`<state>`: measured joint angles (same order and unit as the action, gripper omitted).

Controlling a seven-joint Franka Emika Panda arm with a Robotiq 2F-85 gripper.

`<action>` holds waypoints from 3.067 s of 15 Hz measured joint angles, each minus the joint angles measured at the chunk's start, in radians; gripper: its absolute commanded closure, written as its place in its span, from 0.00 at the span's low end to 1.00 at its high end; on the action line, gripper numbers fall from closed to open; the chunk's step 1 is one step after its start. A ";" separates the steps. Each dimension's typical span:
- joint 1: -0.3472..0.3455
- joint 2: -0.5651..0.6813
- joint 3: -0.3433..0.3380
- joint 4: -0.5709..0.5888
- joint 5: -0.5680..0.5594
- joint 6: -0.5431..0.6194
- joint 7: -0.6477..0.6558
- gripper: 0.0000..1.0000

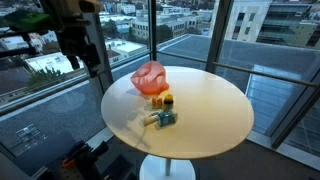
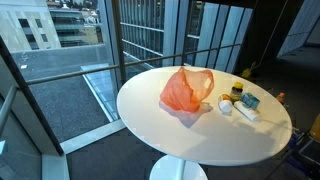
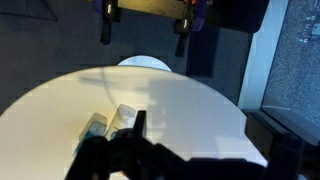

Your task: Pull the plastic forward, then place the brown and yellow bottle in the plastic

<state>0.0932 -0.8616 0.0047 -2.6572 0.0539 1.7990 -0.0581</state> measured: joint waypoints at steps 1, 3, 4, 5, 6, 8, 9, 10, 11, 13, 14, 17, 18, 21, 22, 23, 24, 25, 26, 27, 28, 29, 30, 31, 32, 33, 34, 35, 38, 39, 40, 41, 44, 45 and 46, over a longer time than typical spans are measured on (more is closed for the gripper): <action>0.000 0.000 0.000 0.000 0.000 0.000 0.000 0.00; 0.000 0.000 0.000 0.000 0.000 0.000 0.000 0.00; 0.000 0.000 0.000 0.000 0.000 0.000 0.000 0.00; 0.000 0.000 0.000 0.000 0.000 0.000 0.000 0.00; 0.000 0.000 0.000 0.000 0.000 0.000 0.000 0.00; 0.000 0.000 0.000 0.000 0.000 0.000 0.000 0.00; 0.000 0.001 0.000 0.000 0.000 0.000 0.000 0.00; -0.002 0.004 0.000 0.000 0.000 0.004 0.000 0.00; -0.003 0.009 0.000 0.002 0.000 0.012 0.000 0.00; -0.007 0.030 0.000 0.013 0.000 0.035 0.000 0.00; -0.010 0.045 0.000 0.021 0.000 0.052 0.000 0.00; -0.018 0.107 0.000 0.063 -0.005 0.112 0.000 0.00; -0.022 0.134 0.000 0.082 -0.008 0.133 0.000 0.00; -0.030 0.228 0.001 0.141 -0.016 0.191 0.001 0.00; -0.032 0.263 0.003 0.160 -0.019 0.212 0.002 0.00; -0.032 0.300 0.007 0.177 -0.021 0.233 0.004 0.00; -0.032 0.337 0.013 0.195 -0.024 0.255 0.007 0.00; -0.032 0.375 0.020 0.212 -0.027 0.277 0.014 0.00; -0.032 0.410 0.028 0.228 -0.028 0.298 0.019 0.00; -0.032 0.444 0.035 0.245 -0.028 0.318 0.024 0.00; -0.032 0.476 0.040 0.260 -0.029 0.336 0.030 0.00; -0.032 0.505 0.044 0.275 -0.032 0.350 0.037 0.00; -0.032 0.532 0.046 0.289 -0.034 0.362 0.042 0.00; -0.032 0.547 0.047 0.295 -0.035 0.364 0.043 0.00; -0.032 0.551 0.047 0.294 -0.035 0.364 0.043 0.00; -0.032 0.551 0.047 0.294 -0.035 0.364 0.043 0.00; -0.032 0.550 0.046 0.294 -0.035 0.364 0.043 0.00; -0.032 0.548 0.046 0.294 -0.035 0.364 0.043 0.00; -0.032 0.559 0.047 0.293 -0.035 0.400 0.044 0.00; -0.032 0.567 0.046 0.293 -0.036 0.422 0.045 0.00; -0.033 0.577 0.046 0.293 -0.038 0.445 0.047 0.00; -0.034 0.591 0.046 0.293 -0.041 0.473 0.052 0.00; -0.039 0.639 0.046 0.293 -0.046 0.553 0.058 0.00; -0.041 0.658 0.046 0.293 -0.047 0.580 0.059 0.00; -0.042 0.678 0.046 0.293 -0.047 0.606 0.060 0.00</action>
<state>0.0511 -0.1837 0.0506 -2.3642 0.0071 2.4052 0.0018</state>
